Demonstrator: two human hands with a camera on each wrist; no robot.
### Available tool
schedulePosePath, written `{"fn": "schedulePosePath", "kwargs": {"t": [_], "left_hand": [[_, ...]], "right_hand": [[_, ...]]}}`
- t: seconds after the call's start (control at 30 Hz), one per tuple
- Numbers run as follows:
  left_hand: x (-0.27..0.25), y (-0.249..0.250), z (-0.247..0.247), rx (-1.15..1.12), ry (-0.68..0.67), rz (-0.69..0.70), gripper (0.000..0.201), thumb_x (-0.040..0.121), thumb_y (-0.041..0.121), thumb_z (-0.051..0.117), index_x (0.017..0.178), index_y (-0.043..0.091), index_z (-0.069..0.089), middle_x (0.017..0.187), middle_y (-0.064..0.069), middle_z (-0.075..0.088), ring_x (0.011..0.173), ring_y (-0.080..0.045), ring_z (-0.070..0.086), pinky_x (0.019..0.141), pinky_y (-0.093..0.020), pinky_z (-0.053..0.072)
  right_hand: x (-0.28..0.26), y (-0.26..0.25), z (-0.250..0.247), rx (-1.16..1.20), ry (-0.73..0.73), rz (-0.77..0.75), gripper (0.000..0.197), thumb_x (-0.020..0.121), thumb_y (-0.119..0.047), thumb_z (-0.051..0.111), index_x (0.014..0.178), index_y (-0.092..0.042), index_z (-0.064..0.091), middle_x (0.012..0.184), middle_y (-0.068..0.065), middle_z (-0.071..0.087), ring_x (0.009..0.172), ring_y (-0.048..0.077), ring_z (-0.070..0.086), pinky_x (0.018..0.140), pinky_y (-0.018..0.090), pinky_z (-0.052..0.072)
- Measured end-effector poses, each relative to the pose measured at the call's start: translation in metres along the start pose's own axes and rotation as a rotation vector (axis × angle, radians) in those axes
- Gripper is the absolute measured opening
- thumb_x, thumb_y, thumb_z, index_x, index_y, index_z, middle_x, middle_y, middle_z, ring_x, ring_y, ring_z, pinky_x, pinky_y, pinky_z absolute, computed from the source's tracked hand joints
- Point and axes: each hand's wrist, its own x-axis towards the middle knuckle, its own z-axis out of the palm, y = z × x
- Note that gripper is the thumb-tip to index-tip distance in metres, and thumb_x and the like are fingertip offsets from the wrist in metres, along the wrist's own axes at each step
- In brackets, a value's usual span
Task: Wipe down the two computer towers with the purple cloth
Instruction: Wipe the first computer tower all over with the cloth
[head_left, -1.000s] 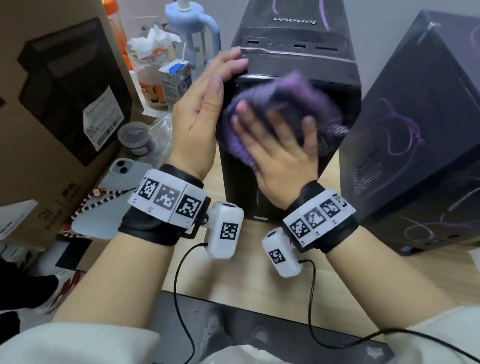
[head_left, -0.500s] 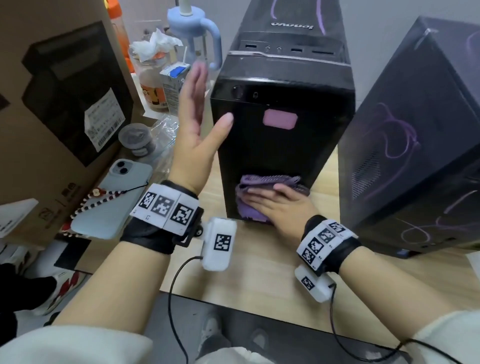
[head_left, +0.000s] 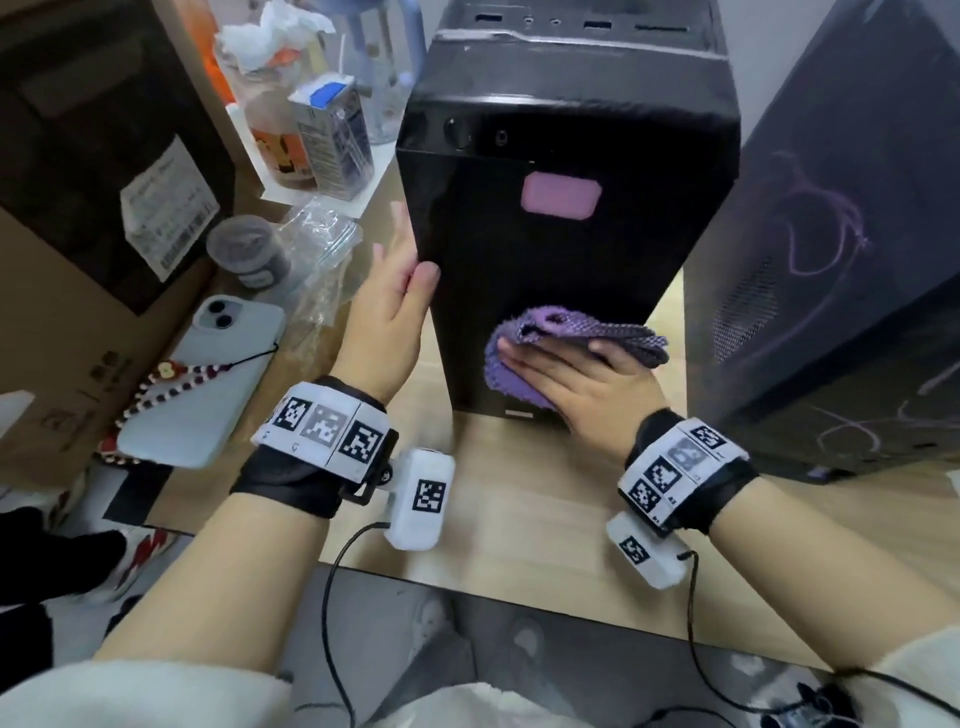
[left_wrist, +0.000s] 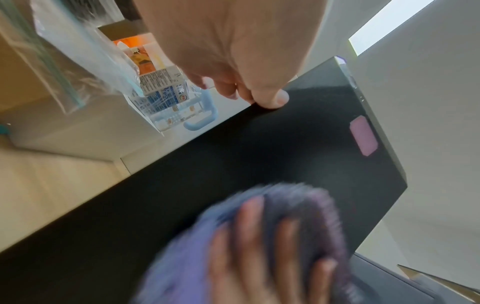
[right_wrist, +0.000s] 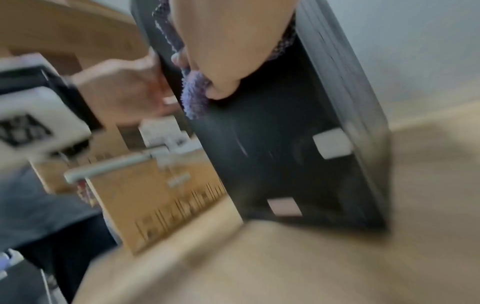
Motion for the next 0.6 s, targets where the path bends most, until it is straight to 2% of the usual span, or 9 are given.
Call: {"fn": "schedulePosePath", "kwargs": {"t": [0.1,0.17,0.2,0.27,0.3,0.47,0.5,0.57,0.6], "left_hand": [[-0.001,0.003,0.000,-0.010,0.010,-0.003,0.065,0.093,0.037,0.029,0.141,-0.005,0.033,0.147,-0.024,0.038,0.139,-0.040,0.031,0.114,-0.057,0.024],[-0.001,0.004,0.001,-0.010,0.012,-0.007,0.064,0.094,0.038,0.029,0.142,-0.004,0.033,0.148,-0.024,0.037,0.140,-0.039,0.031,0.114,-0.057,0.024],[-0.002,0.004,0.002,-0.007,0.012,-0.013,0.065,0.093,0.039,0.029,0.142,-0.003,0.033,0.148,-0.024,0.037,0.139,-0.039,0.031,0.114,-0.056,0.024],[-0.004,0.006,0.004,-0.012,0.009,-0.026,0.072,0.090,0.046,0.027,0.143,-0.002,0.032,0.148,-0.023,0.037,0.140,-0.040,0.031,0.114,-0.056,0.025],[-0.005,0.008,0.005,-0.021,0.007,-0.023,0.073,0.089,0.047,0.027,0.144,0.000,0.031,0.149,-0.022,0.036,0.140,-0.040,0.029,0.114,-0.056,0.024],[-0.006,0.009,0.011,-0.042,0.016,-0.002,0.070,0.091,0.047,0.028,0.145,0.002,0.030,0.151,-0.019,0.034,0.141,-0.040,0.028,0.115,-0.058,0.024],[-0.006,0.010,0.012,-0.042,0.025,-0.018,0.071,0.090,0.048,0.028,0.146,0.003,0.029,0.151,-0.018,0.035,0.141,-0.040,0.027,0.114,-0.058,0.025],[-0.007,0.010,0.012,-0.048,0.056,-0.031,0.069,0.092,0.044,0.028,0.145,0.000,0.028,0.149,-0.016,0.040,0.140,-0.041,0.028,0.114,-0.057,0.025],[-0.006,0.010,0.012,-0.053,0.072,-0.022,0.064,0.094,0.038,0.029,0.144,-0.002,0.029,0.147,-0.016,0.042,0.139,-0.041,0.030,0.114,-0.056,0.025]], "right_hand": [[-0.013,-0.026,0.024,0.193,-0.392,-0.170,0.055,0.080,-0.012,0.031,0.127,-0.023,0.055,0.130,-0.017,0.057,0.118,-0.005,0.053,0.115,0.021,-0.013],[-0.012,-0.045,0.036,0.254,-0.488,-0.235,0.055,0.078,-0.014,0.029,0.122,-0.020,0.060,0.127,-0.012,0.061,0.115,-0.001,0.057,0.115,0.021,-0.014],[-0.008,-0.053,0.040,0.221,-0.519,-0.276,0.055,0.080,-0.013,0.028,0.127,-0.018,0.055,0.133,-0.010,0.056,0.121,0.000,0.053,0.114,0.021,-0.017],[0.001,-0.066,0.052,0.225,-0.573,-0.370,0.056,0.089,-0.011,0.019,0.145,-0.013,0.026,0.154,-0.006,0.026,0.140,0.002,0.025,0.109,0.021,-0.022],[0.007,-0.072,0.052,0.282,-0.562,-0.367,0.056,0.091,-0.012,0.015,0.147,-0.013,0.016,0.156,-0.006,0.017,0.143,0.003,0.016,0.110,0.021,-0.019],[0.029,-0.088,0.048,0.280,-0.507,-0.323,0.063,0.084,-0.017,0.010,0.141,-0.015,0.036,0.148,-0.009,0.038,0.137,-0.001,0.031,0.117,0.028,0.019],[0.026,-0.088,0.049,0.203,-0.454,-0.365,0.058,0.089,-0.014,0.012,0.145,-0.012,0.026,0.152,-0.006,0.029,0.141,0.000,0.023,0.118,0.028,0.013],[0.013,-0.078,0.049,0.204,-0.544,-0.423,0.054,0.096,-0.014,0.020,0.147,-0.007,0.003,0.158,-0.002,0.006,0.145,0.005,0.003,0.114,0.024,-0.017],[0.007,-0.068,0.048,0.207,-0.508,-0.413,0.056,0.095,-0.016,0.025,0.147,-0.009,0.006,0.158,-0.003,0.009,0.145,0.003,0.006,0.109,0.025,-0.026]]}}
